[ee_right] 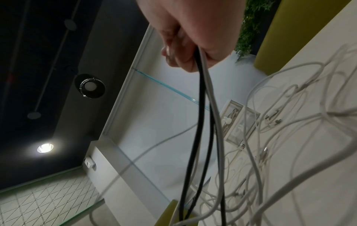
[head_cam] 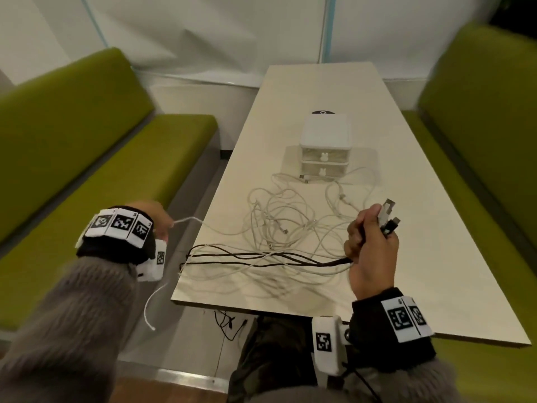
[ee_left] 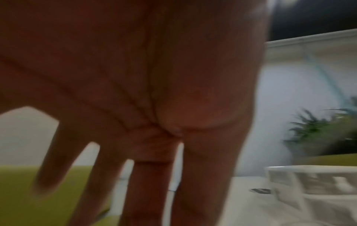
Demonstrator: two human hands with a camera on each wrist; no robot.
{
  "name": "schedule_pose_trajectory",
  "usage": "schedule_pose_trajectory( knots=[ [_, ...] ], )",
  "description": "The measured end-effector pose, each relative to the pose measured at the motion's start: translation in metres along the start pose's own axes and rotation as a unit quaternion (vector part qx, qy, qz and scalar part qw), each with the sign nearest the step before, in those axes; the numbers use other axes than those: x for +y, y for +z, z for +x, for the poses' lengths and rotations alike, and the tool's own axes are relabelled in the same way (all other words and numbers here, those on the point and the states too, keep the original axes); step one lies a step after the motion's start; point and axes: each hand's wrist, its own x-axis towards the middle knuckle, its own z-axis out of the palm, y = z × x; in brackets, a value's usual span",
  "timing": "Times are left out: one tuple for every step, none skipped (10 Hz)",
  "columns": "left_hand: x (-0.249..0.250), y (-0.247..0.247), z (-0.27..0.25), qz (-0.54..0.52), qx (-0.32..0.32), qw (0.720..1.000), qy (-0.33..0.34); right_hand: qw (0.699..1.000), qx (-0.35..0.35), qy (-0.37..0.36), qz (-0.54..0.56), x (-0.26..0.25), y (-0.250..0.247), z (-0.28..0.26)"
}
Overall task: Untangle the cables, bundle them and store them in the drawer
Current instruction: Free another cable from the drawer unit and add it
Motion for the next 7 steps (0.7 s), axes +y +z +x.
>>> schedule_pose_trajectory(
  knots=[
    [0.042,0.001,-0.015,-0.051,0.089,0.992,0.08,1.0,-0.01,0.001,-0.002,-0.001,0.003,-0.001],
    [0.095,0.003,-0.055,-0.209,0.26,0.883,0.331,1.0,-0.025,-0.007,-0.006,-0.002,0.005,-0.002],
    [0.157,0.004,-0.123,-0.348,0.189,0.761,0.515,0.998,-0.037,-0.031,-0.051,0.004,0.006,-0.006],
    [0.204,0.007,-0.148,-0.322,0.139,0.745,0.567,0.988,-0.064,-0.068,-0.12,0.01,0.006,-0.006],
    [0.223,0.016,-0.144,-0.222,0.164,0.763,0.585,0.981,-0.045,-0.058,-0.177,0.02,-0.01,0.0],
    [0.224,0.029,-0.14,-0.117,0.224,0.77,0.585,0.991,-0.028,0.002,-0.133,0.026,-0.019,0.001],
    [0.223,0.037,-0.14,-0.083,0.229,0.791,0.561,0.994,-0.025,0.023,-0.104,0.031,-0.02,0.002]
  ],
)
